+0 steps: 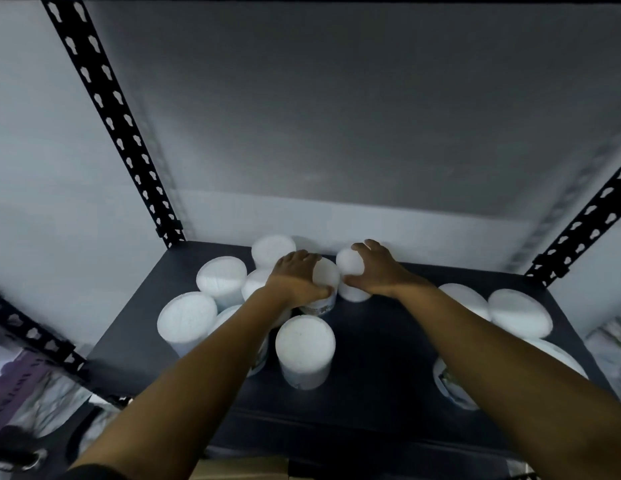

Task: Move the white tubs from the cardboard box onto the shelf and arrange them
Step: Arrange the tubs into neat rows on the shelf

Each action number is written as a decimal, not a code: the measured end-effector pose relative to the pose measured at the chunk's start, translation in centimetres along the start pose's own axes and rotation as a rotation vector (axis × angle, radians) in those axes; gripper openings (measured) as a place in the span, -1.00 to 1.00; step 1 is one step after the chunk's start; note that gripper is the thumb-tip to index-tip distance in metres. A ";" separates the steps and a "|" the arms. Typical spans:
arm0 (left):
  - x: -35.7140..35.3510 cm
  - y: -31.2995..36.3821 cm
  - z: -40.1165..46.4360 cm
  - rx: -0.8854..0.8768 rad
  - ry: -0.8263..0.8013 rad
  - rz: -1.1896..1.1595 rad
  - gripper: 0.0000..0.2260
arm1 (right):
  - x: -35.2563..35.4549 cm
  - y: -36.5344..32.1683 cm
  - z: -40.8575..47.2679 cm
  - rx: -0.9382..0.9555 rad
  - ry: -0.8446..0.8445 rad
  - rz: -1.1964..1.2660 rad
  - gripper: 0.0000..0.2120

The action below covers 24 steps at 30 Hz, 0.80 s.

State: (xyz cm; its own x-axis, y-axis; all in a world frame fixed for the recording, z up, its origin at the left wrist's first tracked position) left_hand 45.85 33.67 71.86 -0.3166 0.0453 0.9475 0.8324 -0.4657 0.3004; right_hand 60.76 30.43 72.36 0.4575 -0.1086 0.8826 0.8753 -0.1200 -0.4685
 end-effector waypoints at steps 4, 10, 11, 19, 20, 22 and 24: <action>-0.4 -0.1 0.5 -0.020 -0.008 0.003 -0.29 | -0.5 0.2 0.8 -0.001 -0.012 -0.003 -0.28; -0.8 0.1 0.8 -0.039 -0.024 -0.004 -0.30 | -0.1 0.5 0.7 -0.002 0.007 0.004 -0.31; -0.8 0.1 0.8 -0.044 -0.024 0.001 -0.30 | 0.0 0.6 0.6 -0.005 0.008 0.001 -0.31; -1.2 0.9 0.6 -0.059 -0.051 0.013 -0.28 | 0.8 1.9 -1.6 -0.043 -0.010 -0.011 -0.32; -1.3 1.1 0.5 -0.062 -0.054 0.014 -0.28 | 0.9 2.1 -1.9 -0.053 -0.013 -0.020 -0.32; -1.3 1.7 0.2 -0.071 -0.057 0.014 -0.29 | 1.2 2.4 -2.6 -0.075 -0.015 -0.051 -0.30; -1.4 2.3 0.0 -0.091 -0.046 0.008 -0.30 | 1.4 2.7 -3.3 -0.093 -0.015 -0.096 -0.28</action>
State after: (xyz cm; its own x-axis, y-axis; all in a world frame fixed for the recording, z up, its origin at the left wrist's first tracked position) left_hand 48.15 32.52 71.20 -0.2867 0.0811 0.9546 0.7897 -0.5440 0.2834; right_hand 63.30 26.69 72.23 0.3750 -0.0773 0.9238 0.8973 -0.2201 -0.3827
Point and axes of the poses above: each hand's wrist, its own z-axis towards the middle knuckle, its own x-axis out of the back of the hand, y = z × x, the point moved 9 cm from there along z, towards the middle knuckle, and after that the axes turned 12 degrees about y, right-handed, at the moved point
